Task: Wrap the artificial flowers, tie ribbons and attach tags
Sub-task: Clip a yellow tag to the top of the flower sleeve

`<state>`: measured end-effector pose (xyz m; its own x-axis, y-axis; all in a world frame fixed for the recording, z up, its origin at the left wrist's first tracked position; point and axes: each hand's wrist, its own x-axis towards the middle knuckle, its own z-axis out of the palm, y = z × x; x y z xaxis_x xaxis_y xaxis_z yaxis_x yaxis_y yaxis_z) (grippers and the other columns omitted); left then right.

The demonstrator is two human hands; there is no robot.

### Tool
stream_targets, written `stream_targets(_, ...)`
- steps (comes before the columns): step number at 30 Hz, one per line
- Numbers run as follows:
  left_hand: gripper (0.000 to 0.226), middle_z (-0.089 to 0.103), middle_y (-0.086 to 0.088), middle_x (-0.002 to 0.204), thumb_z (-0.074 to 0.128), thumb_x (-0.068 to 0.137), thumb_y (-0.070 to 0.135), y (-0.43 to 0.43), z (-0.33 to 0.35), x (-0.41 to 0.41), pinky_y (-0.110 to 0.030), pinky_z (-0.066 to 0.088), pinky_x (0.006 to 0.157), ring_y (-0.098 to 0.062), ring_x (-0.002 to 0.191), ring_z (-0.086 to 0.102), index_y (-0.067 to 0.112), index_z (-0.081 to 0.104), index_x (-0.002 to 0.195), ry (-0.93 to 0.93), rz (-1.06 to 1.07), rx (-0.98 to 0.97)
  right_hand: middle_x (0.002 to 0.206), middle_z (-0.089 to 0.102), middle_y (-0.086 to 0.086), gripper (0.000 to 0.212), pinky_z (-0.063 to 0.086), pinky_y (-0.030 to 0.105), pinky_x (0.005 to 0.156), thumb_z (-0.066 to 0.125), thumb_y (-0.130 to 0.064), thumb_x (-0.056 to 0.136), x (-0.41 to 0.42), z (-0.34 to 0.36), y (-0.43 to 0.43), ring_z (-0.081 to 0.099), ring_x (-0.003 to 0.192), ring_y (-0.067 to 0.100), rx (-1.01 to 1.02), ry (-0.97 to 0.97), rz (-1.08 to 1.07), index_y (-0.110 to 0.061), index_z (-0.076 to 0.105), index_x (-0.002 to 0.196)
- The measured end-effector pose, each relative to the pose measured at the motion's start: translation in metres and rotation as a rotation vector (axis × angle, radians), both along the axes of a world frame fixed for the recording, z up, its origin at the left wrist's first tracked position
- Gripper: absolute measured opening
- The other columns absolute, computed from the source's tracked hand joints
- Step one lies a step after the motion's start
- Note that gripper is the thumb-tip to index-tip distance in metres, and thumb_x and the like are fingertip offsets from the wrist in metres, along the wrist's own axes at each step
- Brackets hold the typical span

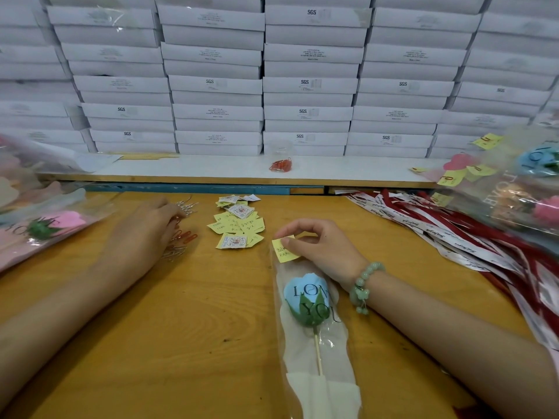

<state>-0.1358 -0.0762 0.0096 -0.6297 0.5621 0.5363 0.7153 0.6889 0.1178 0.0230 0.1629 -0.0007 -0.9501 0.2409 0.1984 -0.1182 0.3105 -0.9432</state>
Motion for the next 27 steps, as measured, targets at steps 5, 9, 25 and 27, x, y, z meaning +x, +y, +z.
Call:
stream_targets(5,0.016,0.059,0.001,0.097,0.059,0.092,0.004,0.004,-0.001,-0.002,-0.026,0.045,0.071,-0.014,0.085,0.057,0.016,0.068,0.1,-0.083,-0.032,0.285,0.098,0.068,-0.002,0.012,0.053,0.021,0.068,0.07,-0.011,0.086,-0.001,0.0,0.0,0.064,0.072,0.011,-0.017,0.018,0.001,-0.022,0.073,0.091)
stream_targets(9,0.013,0.071,0.005,0.082,0.065,0.09,0.011,0.016,0.006,0.009,-0.015,0.049,0.065,-0.001,0.077,0.067,0.024,0.069,0.093,-0.421,-0.1,0.628,0.105,0.069,0.001,0.014,0.054,0.021,0.071,0.072,-0.012,0.084,-0.001,0.0,0.001,0.064,0.076,0.015,-0.026,0.022,-0.002,-0.024,0.072,0.091)
stream_targets(25,0.006,0.072,0.0,0.109,0.058,0.093,0.007,0.064,-0.01,0.076,-0.019,0.051,0.078,-0.01,0.093,0.068,0.008,0.063,0.092,-1.06,-0.534,0.578,0.086,0.068,-0.001,0.016,0.049,0.014,0.06,0.074,-0.004,0.081,-0.006,-0.003,-0.002,0.066,0.067,0.007,-0.096,0.078,0.003,-0.015,0.069,0.09)
stream_targets(27,0.007,0.071,-0.003,0.096,0.055,0.096,0.009,0.064,-0.009,0.076,-0.017,0.049,0.072,-0.01,0.083,0.065,0.009,0.062,0.093,-1.058,-0.545,0.528,0.087,0.068,-0.003,0.017,0.049,0.015,0.062,0.072,-0.003,0.082,-0.006,-0.003,-0.002,0.065,0.067,0.006,-0.079,0.08,0.008,-0.017,0.068,0.09)
